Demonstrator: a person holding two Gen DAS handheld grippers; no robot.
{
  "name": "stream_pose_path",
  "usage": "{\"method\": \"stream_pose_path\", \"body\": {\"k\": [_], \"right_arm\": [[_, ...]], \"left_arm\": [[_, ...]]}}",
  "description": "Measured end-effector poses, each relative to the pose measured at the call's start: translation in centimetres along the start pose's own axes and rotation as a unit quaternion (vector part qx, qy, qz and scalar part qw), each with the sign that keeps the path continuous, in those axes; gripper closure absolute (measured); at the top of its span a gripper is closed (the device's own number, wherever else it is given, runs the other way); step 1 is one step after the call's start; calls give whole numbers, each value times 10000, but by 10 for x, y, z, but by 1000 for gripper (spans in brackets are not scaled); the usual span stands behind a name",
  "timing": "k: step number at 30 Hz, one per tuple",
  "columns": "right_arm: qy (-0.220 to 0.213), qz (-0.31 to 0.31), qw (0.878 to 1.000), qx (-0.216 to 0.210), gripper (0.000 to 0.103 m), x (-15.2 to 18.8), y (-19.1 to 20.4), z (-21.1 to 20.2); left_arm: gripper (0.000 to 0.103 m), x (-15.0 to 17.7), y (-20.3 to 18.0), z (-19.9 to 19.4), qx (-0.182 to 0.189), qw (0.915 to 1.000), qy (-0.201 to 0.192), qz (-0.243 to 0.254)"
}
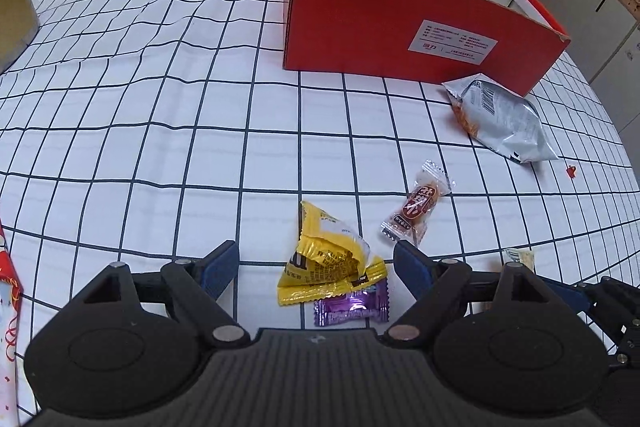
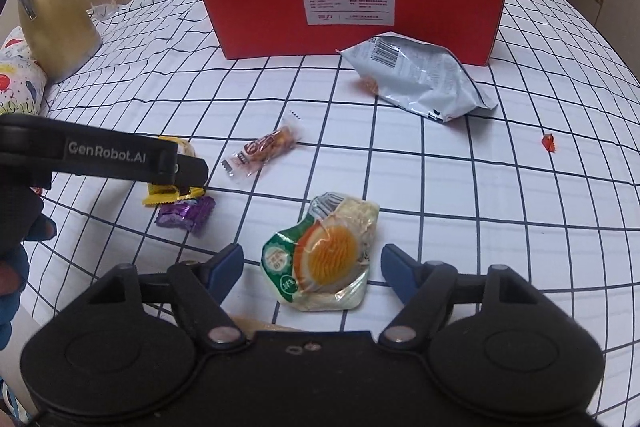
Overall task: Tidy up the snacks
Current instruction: 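Grasp the yellow candy packet with the left tool while the right tool grasps the orange cake packet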
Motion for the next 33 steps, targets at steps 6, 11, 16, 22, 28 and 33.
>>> {"method": "stream_pose_path", "body": {"k": [6, 11, 16, 22, 28, 33], "right_arm": [[55, 36, 10000, -36, 44, -3, -3, 2], [44, -27, 10000, -11, 48, -2, -2, 1], [20, -44, 10000, 20, 51, -1, -3, 0], [-69, -82, 9999, 75, 52, -1, -5, -7], [-195, -5, 9998, 54, 53, -7, -9, -22], [-249, 35, 9997, 19, 53, -13, -11, -38]], "left_arm": [[40, 0, 1, 3, 146, 9998, 72, -86], [48, 2, 4, 3, 212, 9995, 122, -213], [51, 1, 9, 1, 237, 9987, 172, -419], [54, 0, 11, -6, 197, 9987, 164, -452], [55, 1, 9, -17, 94, 9992, 151, -366], [56, 1, 8, -32, 86, 9995, 69, -304]]}}
Point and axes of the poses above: each gripper's, at about its wrist camera, not at the fingertips, and z roughly the way its jaws point, y to its left, x to its underside, the point moved 1 cm from there along z, roughly the way its jaws point, and after that the axes turned 13 degrees about z, right-handed, at the moved point
